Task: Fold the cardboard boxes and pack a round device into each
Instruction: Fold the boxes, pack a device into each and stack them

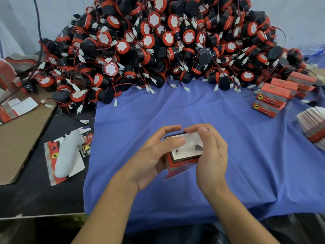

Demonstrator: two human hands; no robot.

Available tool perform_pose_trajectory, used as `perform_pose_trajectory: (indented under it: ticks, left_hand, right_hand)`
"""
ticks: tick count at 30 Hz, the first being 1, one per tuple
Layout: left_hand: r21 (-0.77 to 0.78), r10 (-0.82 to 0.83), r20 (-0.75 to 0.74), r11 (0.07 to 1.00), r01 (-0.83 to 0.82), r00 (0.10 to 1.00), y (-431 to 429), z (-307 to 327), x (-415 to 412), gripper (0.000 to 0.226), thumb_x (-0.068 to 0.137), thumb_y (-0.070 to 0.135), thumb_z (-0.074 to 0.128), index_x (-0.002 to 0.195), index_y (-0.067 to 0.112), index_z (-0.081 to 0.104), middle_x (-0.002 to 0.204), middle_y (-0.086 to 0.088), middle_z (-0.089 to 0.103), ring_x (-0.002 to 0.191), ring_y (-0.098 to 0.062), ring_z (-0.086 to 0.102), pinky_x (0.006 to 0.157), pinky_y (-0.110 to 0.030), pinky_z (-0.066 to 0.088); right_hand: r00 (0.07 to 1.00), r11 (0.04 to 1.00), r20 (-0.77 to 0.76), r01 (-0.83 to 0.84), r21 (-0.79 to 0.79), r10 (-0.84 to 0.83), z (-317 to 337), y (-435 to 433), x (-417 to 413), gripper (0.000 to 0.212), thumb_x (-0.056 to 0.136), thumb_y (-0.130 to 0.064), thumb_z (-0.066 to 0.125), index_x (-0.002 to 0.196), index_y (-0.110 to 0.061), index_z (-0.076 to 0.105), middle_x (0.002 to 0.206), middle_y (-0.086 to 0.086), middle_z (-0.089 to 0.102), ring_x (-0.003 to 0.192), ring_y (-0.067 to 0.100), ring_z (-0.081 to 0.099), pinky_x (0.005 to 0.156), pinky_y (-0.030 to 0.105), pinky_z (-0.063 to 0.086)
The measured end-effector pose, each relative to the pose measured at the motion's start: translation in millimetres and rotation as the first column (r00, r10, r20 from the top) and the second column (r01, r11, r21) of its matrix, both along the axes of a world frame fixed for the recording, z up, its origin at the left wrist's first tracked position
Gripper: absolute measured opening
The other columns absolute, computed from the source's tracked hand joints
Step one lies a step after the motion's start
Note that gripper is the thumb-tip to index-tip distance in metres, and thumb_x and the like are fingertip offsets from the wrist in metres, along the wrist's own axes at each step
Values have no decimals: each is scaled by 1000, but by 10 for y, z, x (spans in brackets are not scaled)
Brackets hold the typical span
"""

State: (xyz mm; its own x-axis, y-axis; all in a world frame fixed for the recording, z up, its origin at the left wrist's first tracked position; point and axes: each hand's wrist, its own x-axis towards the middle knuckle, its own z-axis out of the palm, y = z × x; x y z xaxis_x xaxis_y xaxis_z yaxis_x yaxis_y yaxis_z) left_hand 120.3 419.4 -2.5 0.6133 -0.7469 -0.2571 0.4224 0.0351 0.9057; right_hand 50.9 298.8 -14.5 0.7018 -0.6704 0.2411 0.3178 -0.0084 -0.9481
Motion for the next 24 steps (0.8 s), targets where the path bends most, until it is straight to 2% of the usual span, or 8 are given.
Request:
perform_pose_trajectory:
  ticks: [4,9,11,14,17,21,24]
  left_hand:
    - [-49,-98,-47,994,96,994,48,-48,17,65,81,33,77,142,22,58,141,-10,63,126,-33,63,110,-48,49]
    - [-96,-213,-51,974,207,976,82,-76,-5,54,90,32,70,143,24,59,133,-6,67,119,-23,67,97,-35,55]
    - [-90,-227,-31,971,223,973,88,-90,10,53,92,25,69,144,22,57,134,-7,65,119,-23,66,96,-34,54]
    - [-53,-248,21,967,248,969,90,-95,42,55,92,17,67,145,23,54,140,-17,60,120,-26,63,97,-37,54]
    - [-10,-226,24,974,226,974,102,-92,72,55,88,11,65,141,24,58,143,-19,58,117,-27,64,95,-37,55]
    - [95,-181,58,980,175,982,61,-49,65,58,78,8,59,131,30,66,135,-17,65,114,-30,65,108,-49,48]
    - [173,-155,108,976,135,982,10,-11,37,58,73,11,53,123,35,68,123,-10,72,101,-19,69,92,-34,56]
  right_hand:
    - [1000,1000,17,-24,-16,24,7,12,-24,33,97,-19,44,76,-13,69,76,-3,72,71,7,65,62,18,49]
    - [994,994,12,-113,-10,113,13,21,-48,24,94,-10,48,78,-6,66,74,-1,74,69,9,68,62,15,49]
    - [992,992,10,-122,-38,123,-2,17,-60,23,93,-9,48,80,-5,66,80,4,77,75,16,70,66,20,52]
    - [990,987,-11,-144,-70,144,-20,-9,-88,20,89,-7,50,83,-11,69,87,8,77,83,28,71,68,35,58]
    - [964,961,-108,-253,-108,242,-13,-58,-99,29,76,-2,53,91,-19,70,94,4,75,86,21,71,68,28,58]
    - [931,934,-174,-341,-104,320,-2,-86,-100,36,75,-2,55,91,-29,73,94,0,76,84,17,72,68,26,57]
    - [935,934,-177,-332,-134,307,8,-86,-102,35,75,-2,56,93,-27,73,90,0,75,79,17,72,65,24,56]
